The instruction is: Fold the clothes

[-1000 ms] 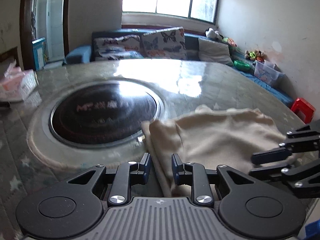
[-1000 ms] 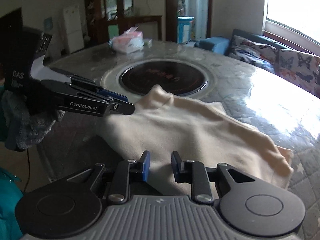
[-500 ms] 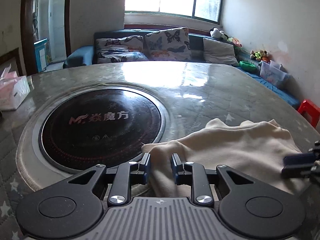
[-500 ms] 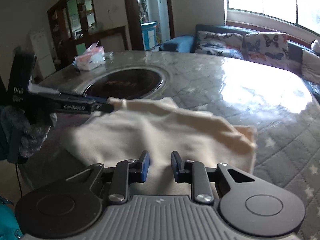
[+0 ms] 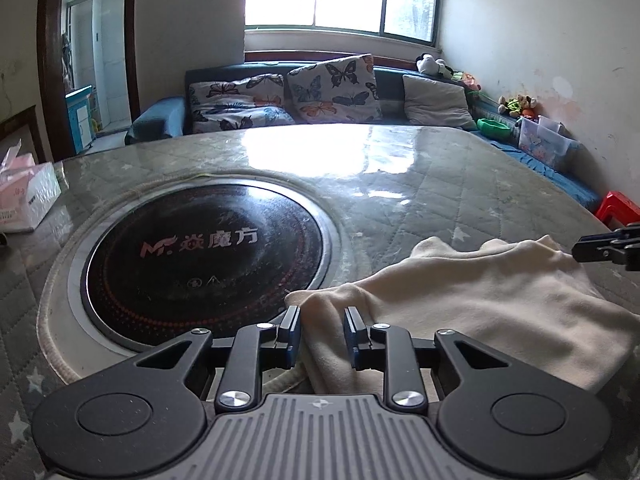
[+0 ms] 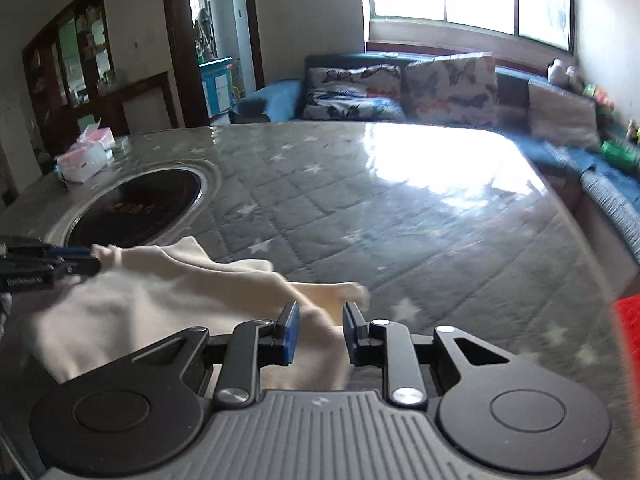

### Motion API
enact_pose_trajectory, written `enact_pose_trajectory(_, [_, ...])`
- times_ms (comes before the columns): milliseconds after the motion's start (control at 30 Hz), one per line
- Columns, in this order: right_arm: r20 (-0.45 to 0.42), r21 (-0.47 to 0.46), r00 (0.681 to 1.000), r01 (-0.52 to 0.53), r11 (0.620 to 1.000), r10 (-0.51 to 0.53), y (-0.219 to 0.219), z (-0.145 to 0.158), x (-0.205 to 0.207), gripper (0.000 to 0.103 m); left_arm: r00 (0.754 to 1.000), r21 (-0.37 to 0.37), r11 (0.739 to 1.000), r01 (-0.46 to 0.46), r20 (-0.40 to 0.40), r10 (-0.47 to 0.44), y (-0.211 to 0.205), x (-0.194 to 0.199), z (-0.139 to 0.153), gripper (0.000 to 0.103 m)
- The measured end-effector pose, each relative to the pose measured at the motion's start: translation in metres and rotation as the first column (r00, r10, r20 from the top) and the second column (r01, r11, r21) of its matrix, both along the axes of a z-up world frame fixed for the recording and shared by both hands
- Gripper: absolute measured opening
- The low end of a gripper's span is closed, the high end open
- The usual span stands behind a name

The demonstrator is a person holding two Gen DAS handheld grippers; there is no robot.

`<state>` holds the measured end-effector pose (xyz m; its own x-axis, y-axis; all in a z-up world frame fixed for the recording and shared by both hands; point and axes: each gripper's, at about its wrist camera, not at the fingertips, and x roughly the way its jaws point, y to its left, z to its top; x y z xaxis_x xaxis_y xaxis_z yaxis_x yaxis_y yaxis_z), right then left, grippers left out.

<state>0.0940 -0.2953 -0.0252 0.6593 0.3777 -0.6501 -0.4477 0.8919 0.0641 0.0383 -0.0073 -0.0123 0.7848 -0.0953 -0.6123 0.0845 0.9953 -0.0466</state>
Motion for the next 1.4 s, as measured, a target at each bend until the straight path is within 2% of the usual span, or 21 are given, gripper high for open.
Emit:
enact_pose_trajectory(233, [0.033, -0.063, 0.997, -0.065, 0.996, 0.068, 0.0, 0.01, -0.041, 0.023, 0.994, -0.008, 0.995, 0.102, 0.04, -0.101, -0.025, -0.026, 0.015, 0.026])
enact_pose_trajectory(433, [0.02, -0.122, 0.996, -0.082, 0.989, 0.085, 0.006, -0.009, -0.06, 0.024, 0.984, 0.025, 0.985, 0.172, 0.031, -0.173, -0.042, -0.046, 0.007, 0.027])
enact_pose_trajectory(533, [0.023, -0.113, 0.997, -0.069, 0.991, 0.072, 0.002, -0.011, -0.061, 0.025, 0.988, 0.031, 0.987, 0.155, 0.001, -0.155, -0.038, -0.047, -0.001, 0.027])
enact_pose_trajectory(733, [0.065, -0.107, 0.994, -0.086, 0.991, 0.093, 0.006, 0.003, -0.061, 0.025, 0.995, -0.002, 0.995, 0.1, 0.009, -0.1, -0.022, -0.05, 0.002, 0.027])
enact_pose_trajectory(867, [0.057, -0.058, 0.995, -0.075, 0.996, 0.078, 0.008, -0.001, -0.048, 0.025, 0.996, 0.01, 0.996, 0.089, -0.005, -0.089, -0.02, -0.052, -0.005, 0.027])
enact_pose_trajectory(1000, [0.036, -0.085, 0.997, -0.069, 0.994, 0.072, 0.015, -0.012, -0.033, 0.025, 0.997, 0.01, 0.997, 0.08, -0.003, -0.08, -0.019, -0.054, -0.004, 0.027])
enact_pose_trajectory(1067, [0.02, -0.063, 0.999, -0.049, 0.997, 0.051, 0.011, -0.017, -0.026, 0.025, 0.997, 0.006, 0.997, 0.072, 0.0, -0.072, -0.017, -0.055, -0.003, 0.027])
enact_pose_trajectory(1300, [0.059, -0.041, 0.997, -0.039, 0.998, 0.042, 0.014, -0.007, -0.011, 0.025, 0.999, -0.016, 0.999, 0.034, -0.001, -0.034, -0.011, -0.053, 0.0, 0.028])
enact_pose_trajectory(1400, [0.026, -0.069, 0.999, -0.028, 0.997, 0.03, 0.019, -0.018, 0.001, 0.024, 1.0, -0.01, 1.0, 0.027, -0.008, -0.027, -0.008, -0.053, -0.002, 0.029])
